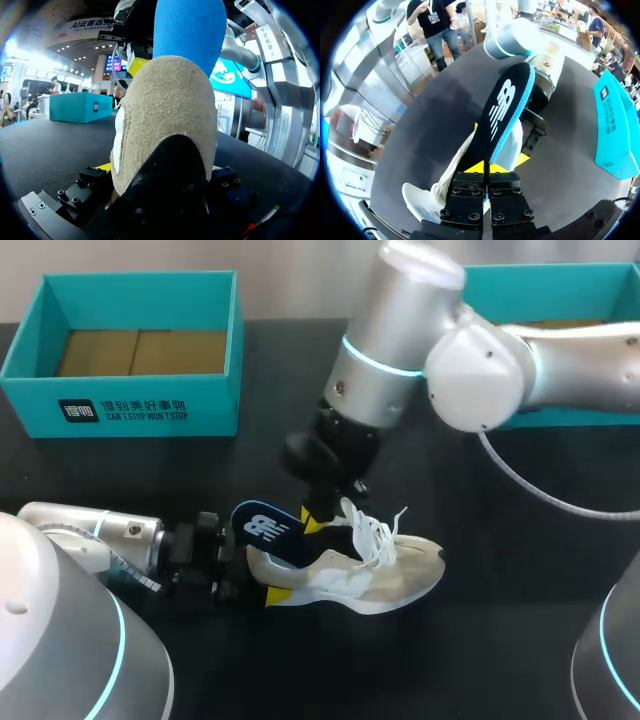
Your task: Take the shoe out of the shoebox, open the shoe tongue, remove and reinsert the insole, then place the shoe into the shoebox
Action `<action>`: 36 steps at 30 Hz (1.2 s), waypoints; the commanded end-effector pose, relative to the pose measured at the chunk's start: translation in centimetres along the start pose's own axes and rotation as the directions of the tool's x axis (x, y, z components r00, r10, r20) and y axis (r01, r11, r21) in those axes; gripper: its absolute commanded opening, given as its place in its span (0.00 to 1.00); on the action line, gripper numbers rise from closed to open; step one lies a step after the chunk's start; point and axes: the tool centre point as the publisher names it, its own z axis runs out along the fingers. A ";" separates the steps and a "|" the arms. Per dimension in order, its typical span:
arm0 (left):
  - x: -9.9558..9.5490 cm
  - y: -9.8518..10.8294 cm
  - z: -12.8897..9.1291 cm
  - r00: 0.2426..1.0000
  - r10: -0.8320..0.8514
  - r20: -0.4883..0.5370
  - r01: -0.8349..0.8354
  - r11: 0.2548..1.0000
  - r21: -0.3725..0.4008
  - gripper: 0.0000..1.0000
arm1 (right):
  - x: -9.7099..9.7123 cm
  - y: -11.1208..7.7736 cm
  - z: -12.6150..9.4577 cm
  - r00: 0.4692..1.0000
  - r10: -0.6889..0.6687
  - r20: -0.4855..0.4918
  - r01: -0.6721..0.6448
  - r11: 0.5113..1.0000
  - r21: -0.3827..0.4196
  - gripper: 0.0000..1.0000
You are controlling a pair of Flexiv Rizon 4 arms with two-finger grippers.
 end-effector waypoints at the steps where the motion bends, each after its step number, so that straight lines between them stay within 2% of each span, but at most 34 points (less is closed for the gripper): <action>1: -0.1 0.4 0.2 1.000 0.000 0.002 0.000 1.000 0.000 0.00 | -1.1 0.8 0.6 0.997 0.014 -0.076 -0.011 0.999 0.038 0.05; 2: -0.1 0.4 0.2 1.000 0.000 0.002 0.000 1.000 0.000 0.00 | -1.1 0.9 0.6 0.997 0.022 -0.080 -0.018 0.999 0.042 0.24; 3: -0.1 0.4 0.2 1.000 0.000 0.002 0.000 1.000 0.000 0.00 | -1.1 1.0 0.5 0.996 0.028 -0.081 -0.024 0.999 0.041 0.32; 5: -0.1 0.4 0.2 1.000 0.000 0.002 0.000 1.000 0.000 0.00 | -1.0 1.2 0.3 0.995 0.047 -0.084 -0.043 0.998 0.044 0.58; 6: -0.1 0.4 0.2 1.000 0.000 0.002 0.000 1.000 0.000 0.00 | -0.9 1.3 0.1 0.995 0.054 -0.084 -0.050 0.998 0.046 0.91; 7: -0.1 0.4 0.2 1.000 0.000 0.002 0.000 1.000 0.000 0.00 | -0.8 1.3 0.0 0.995 0.059 -0.086 -0.055 0.997 0.050 1.00; 12: -0.1 0.4 0.2 1.000 0.000 0.002 0.000 1.000 0.000 0.00 | -0.4 1.2 -1.0 0.986 0.139 -0.090 -0.134 0.989 0.069 1.00; 17: -0.1 0.4 0.2 1.000 0.000 0.002 0.000 1.000 0.000 0.00 | 0.0 1.2 -2.2 0.971 0.227 -0.075 -0.223 0.973 0.052 1.00; 19: -0.1 0.4 0.2 1.000 0.000 0.002 0.000 1.000 0.000 0.00 | 0.2 1.2 -2.7 0.964 0.260 -0.063 -0.259 0.966 0.022 1.00; 21: -0.1 0.4 0.2 1.000 0.000 0.002 0.000 1.000 0.000 0.00 | 0.4 1.4 -3.1 0.954 0.296 -0.045 -0.294 0.955 0.041 1.00; 22: -0.1 0.4 0.2 1.000 0.000 0.002 0.000 1.000 0.000 0.00 | 0.5 1.6 -3.4 0.957 0.290 -0.032 -0.285 0.953 0.099 1.00; 36: -0.1 0.4 0.2 1.000 0.000 0.002 0.000 1.000 0.000 0.00 | 0.5 1.6 -3.4 0.957 0.290 -0.032 -0.285 0.953 0.099 1.00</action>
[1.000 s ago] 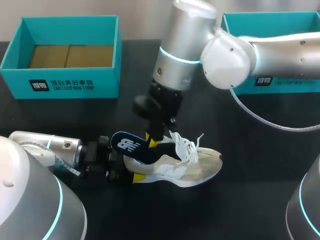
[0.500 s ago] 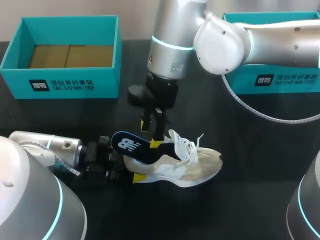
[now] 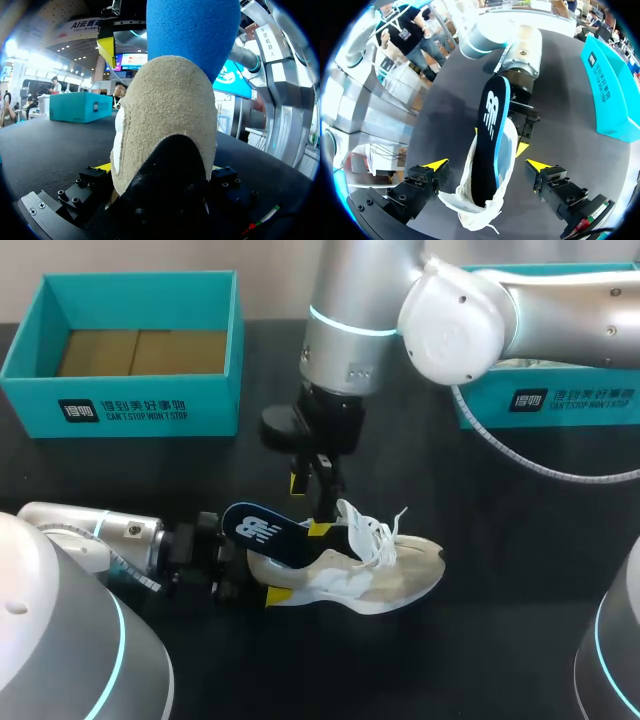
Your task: Take the shoe out of the shoebox, open the shoe tongue, remove and reinsert the insole, then place the shoe into the shoebox
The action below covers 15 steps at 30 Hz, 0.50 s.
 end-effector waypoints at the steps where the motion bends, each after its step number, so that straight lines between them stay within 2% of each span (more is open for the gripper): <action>1: -0.1 0.4 0.2 1.000 0.000 0.002 0.000 1.000 0.000 0.00 | 0.0 0.3 -0.1 1.000 0.000 -0.003 0.000 1.000 -0.027 1.00; 6: -0.1 0.4 0.2 1.000 0.000 0.002 0.000 1.000 0.000 0.00 | 0.3 1.0 -0.8 0.984 0.179 0.006 -0.177 0.980 -0.092 1.00; 9: -0.1 0.4 0.2 1.000 0.000 0.002 0.000 1.000 0.000 0.00 | 0.8 1.1 -0.9 0.973 0.229 0.016 -0.225 0.966 -0.131 1.00; 12: -0.1 0.4 0.2 1.000 0.000 0.002 0.000 1.000 0.000 0.00 | 1.3 1.5 -0.8 0.960 0.278 0.021 -0.272 0.951 -0.147 1.00; 15: -0.1 0.4 0.2 1.000 0.000 0.002 0.000 1.000 0.000 0.00 | 1.4 2.2 -0.3 0.953 0.304 -0.003 -0.302 0.945 -0.128 1.00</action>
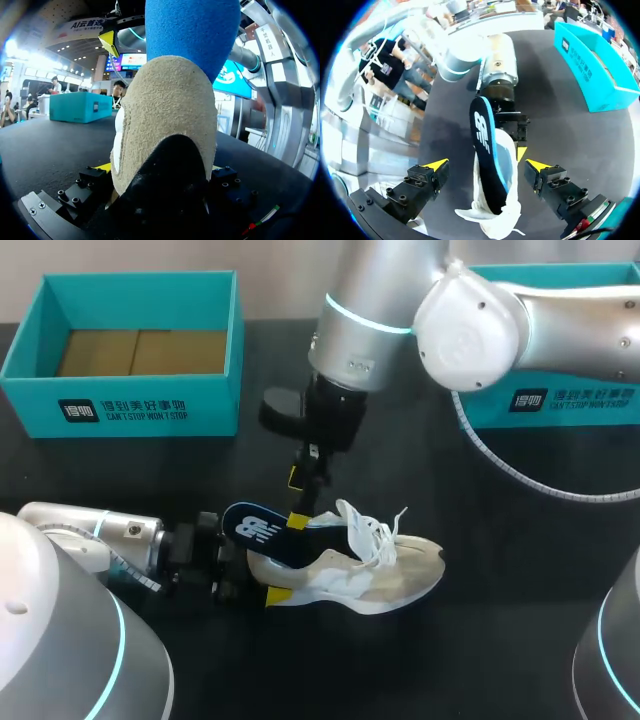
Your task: Take the shoe out of the shoebox, open the shoe tongue, remove and reinsert the insole, then place the shoe into the shoebox
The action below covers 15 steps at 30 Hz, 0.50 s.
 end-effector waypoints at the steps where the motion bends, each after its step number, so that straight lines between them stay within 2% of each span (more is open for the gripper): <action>1: -0.1 0.4 0.2 1.000 0.000 0.002 0.000 1.000 0.000 0.00 | 0.8 0.0 0.8 1.000 0.015 -0.001 -0.015 1.000 -0.010 1.00; 15: -0.1 0.4 0.2 1.000 0.000 0.002 0.000 1.000 0.000 0.00 | 0.9 -1.3 2.7 0.998 0.065 0.000 -0.065 0.995 -0.072 1.00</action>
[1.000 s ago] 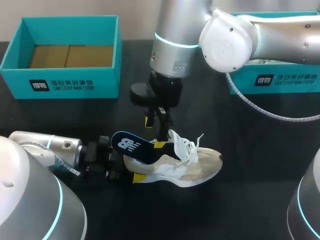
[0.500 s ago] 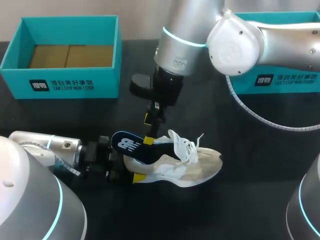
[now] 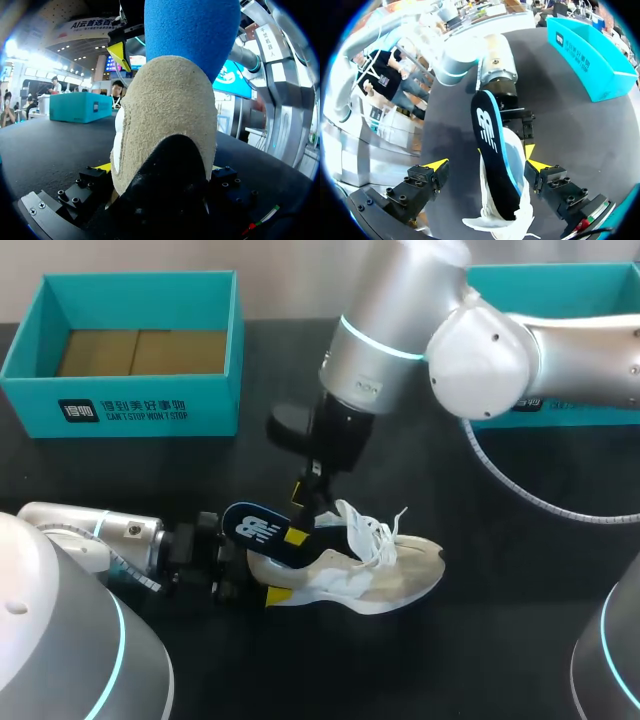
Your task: Take the shoe out of the shoebox, open the shoe tongue, remove and reinsert the insole, then place the shoe into the shoebox
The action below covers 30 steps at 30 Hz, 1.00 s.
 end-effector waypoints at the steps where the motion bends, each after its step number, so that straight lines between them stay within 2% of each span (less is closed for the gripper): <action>1: -0.1 0.4 0.2 1.000 0.000 0.002 0.000 1.000 0.000 0.00 | 0.1 -0.7 0.9 1.000 -0.002 0.012 0.002 1.000 -0.019 1.00; 7: -0.1 0.4 0.2 1.000 0.000 0.002 0.000 1.000 0.000 0.00 | -0.5 -1.1 1.6 1.000 -0.031 0.001 0.031 0.998 -0.052 1.00; 14: -0.1 0.4 0.2 1.000 0.000 0.002 0.000 1.000 0.000 0.00 | -0.1 -0.5 2.5 0.999 -0.034 -0.018 0.033 0.998 -0.047 1.00; 30: -0.1 0.4 0.2 1.000 0.000 0.002 0.000 1.000 0.000 0.00 | -0.4 -1.1 3.8 0.997 -0.025 -0.072 0.020 0.997 -0.075 1.00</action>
